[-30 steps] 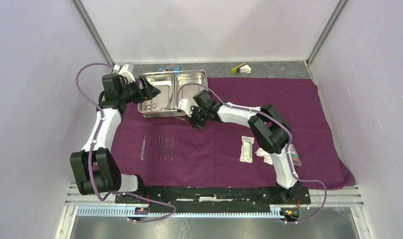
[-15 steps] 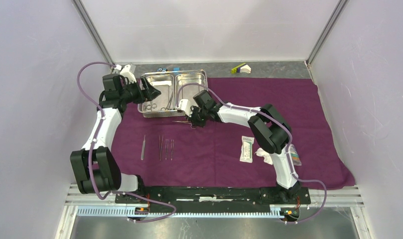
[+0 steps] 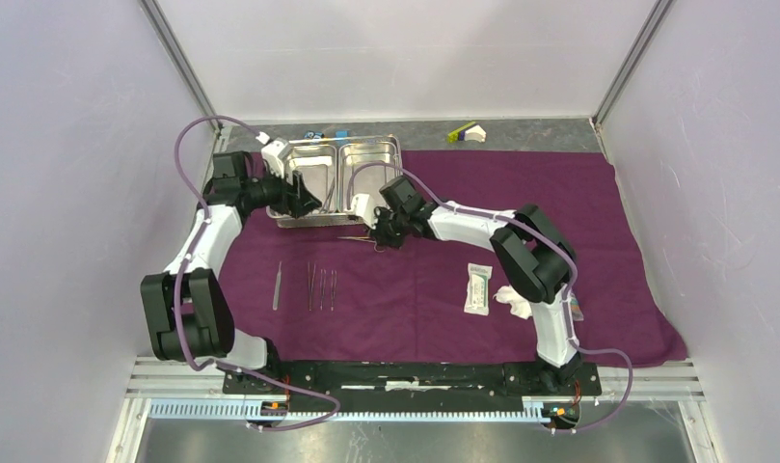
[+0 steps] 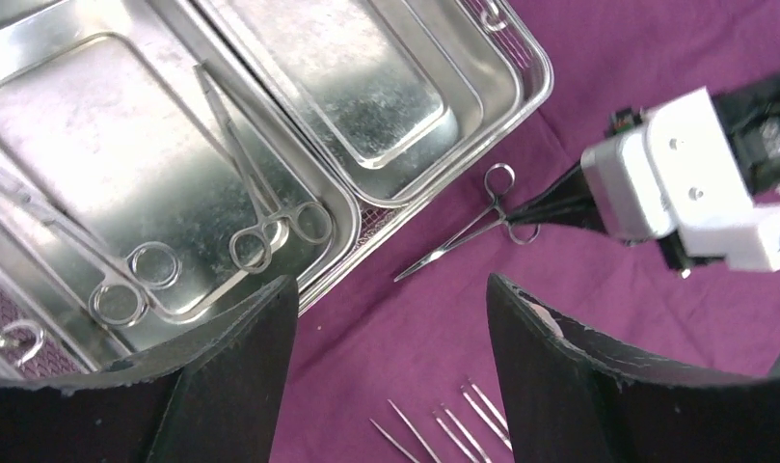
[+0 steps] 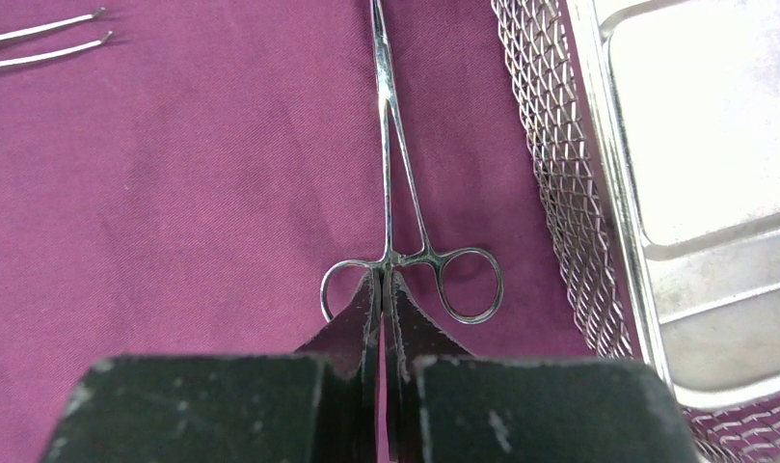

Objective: Open and lay out the surgical kit
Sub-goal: Pick up the medical item from the surgical kit.

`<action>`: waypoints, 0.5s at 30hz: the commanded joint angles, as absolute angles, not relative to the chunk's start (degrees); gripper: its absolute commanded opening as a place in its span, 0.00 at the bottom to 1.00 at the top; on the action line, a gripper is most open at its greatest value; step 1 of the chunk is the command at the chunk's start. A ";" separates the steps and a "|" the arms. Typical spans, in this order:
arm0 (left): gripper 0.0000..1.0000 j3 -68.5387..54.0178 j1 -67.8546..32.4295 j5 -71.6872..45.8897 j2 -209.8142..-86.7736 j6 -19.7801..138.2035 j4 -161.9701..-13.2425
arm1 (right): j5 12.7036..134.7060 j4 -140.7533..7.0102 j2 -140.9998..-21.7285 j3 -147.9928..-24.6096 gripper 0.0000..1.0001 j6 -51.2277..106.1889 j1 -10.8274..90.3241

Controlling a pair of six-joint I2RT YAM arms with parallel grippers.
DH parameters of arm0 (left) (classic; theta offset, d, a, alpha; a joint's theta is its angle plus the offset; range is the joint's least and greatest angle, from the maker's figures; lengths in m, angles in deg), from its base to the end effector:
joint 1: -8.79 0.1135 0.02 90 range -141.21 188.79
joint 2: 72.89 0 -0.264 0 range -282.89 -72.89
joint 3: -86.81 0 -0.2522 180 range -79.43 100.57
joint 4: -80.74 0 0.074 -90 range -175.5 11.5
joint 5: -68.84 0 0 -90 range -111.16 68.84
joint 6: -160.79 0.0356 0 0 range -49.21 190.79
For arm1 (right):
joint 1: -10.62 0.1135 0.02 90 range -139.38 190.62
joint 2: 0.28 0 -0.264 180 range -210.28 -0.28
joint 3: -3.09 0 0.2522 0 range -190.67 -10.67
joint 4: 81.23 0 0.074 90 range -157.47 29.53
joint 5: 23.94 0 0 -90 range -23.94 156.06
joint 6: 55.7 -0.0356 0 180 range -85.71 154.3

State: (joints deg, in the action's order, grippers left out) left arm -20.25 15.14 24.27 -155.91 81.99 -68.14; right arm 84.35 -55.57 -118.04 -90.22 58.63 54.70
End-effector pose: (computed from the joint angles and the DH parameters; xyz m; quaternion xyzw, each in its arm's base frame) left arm 0.3116 0.0092 0.2662 0.1949 0.8325 -0.2894 0.4302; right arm 0.3095 0.3153 0.1600 -0.5666 0.7371 0.2049 0.3062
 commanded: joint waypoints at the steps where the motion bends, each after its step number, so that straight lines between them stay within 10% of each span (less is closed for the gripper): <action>1: 0.77 -20.43 13.26 28.99 -156.67 100.85 -63.36 | 86.39 -56.04 -113.09 -89.39 0.00 58.82 54.39; 15: 0.80 -26.61 -2.34 17.54 -154.80 128.25 -63.88 | 92.25 -56.22 -110.16 -87.51 0.00 54.24 53.52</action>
